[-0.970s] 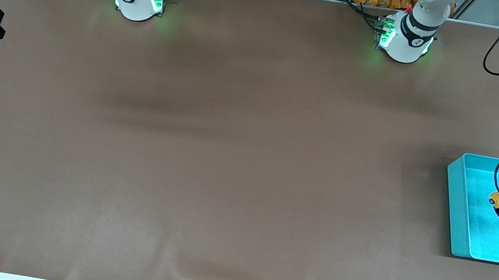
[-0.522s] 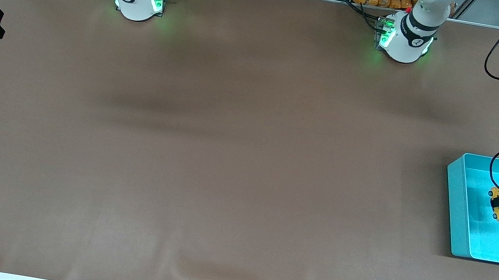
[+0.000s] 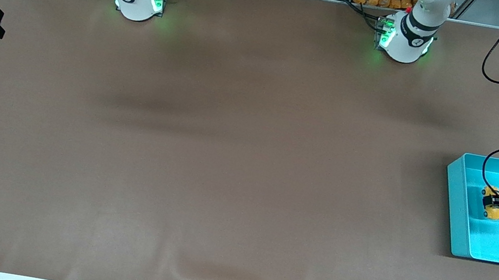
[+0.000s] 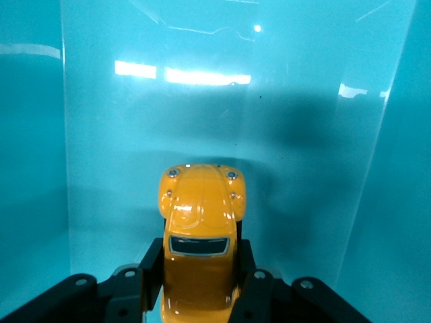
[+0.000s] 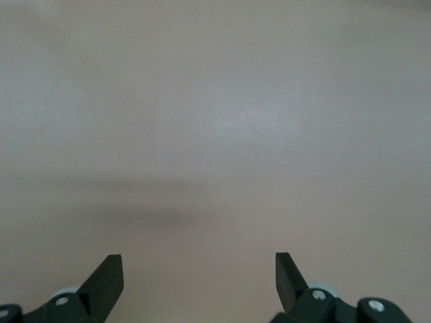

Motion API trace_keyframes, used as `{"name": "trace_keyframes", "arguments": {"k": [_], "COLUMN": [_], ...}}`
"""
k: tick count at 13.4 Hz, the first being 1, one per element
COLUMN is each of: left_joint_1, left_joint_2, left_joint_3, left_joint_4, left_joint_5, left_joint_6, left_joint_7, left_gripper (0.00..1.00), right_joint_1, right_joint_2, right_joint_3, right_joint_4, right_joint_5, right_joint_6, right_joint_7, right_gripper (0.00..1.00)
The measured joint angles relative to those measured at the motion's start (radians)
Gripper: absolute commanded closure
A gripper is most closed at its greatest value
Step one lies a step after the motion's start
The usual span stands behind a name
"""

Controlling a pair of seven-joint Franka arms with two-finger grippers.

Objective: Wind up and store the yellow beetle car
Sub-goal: 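Carry the car over the cyan bin and lower it inside, then open the left gripper to release the car in the bin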

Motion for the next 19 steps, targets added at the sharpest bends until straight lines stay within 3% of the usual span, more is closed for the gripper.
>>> {"name": "trace_keyframes", "arguments": {"k": [11,12,13,14,15,19], "left_joint_1": [0.0,0.0,0.0,0.0,0.0,0.001], "left_joint_2": [0.042,0.042,0.042,0.042,0.042,0.018], "left_joint_3": [-0.004,-0.004,-0.005,-0.005,-0.007,-0.019], "left_joint_4": [-0.018,-0.018,-0.018,-0.018,-0.018,-0.005], "left_joint_5": [0.039,0.065,0.088,0.099,0.103,0.104], "left_joint_6": [0.059,0.059,0.059,0.059,0.059,0.061], "left_joint_7": [0.019,0.019,0.019,0.019,0.019,0.019], "left_gripper": [1.0,0.96,0.68,0.15,0.0,0.0], "right_joint_1": [0.0,0.0,0.0,0.0,0.0,0.0], "right_joint_2": [0.006,0.006,0.006,0.006,0.006,0.006], "right_joint_3": [0.0,0.0,0.0,0.0,0.0,0.0], "right_joint_4": [0.0,0.0,0.0,0.0,0.0,0.0], "right_joint_5": [0.0,0.0,0.0,0.0,0.0,0.0], "right_joint_6": [-0.001,-0.001,-0.001,-0.001,-0.001,-0.001], "right_joint_7": [0.0,0.0,0.0,0.0,0.0,0.0], "right_gripper": [0.0,0.0,0.0,0.0,0.0,0.0]}}
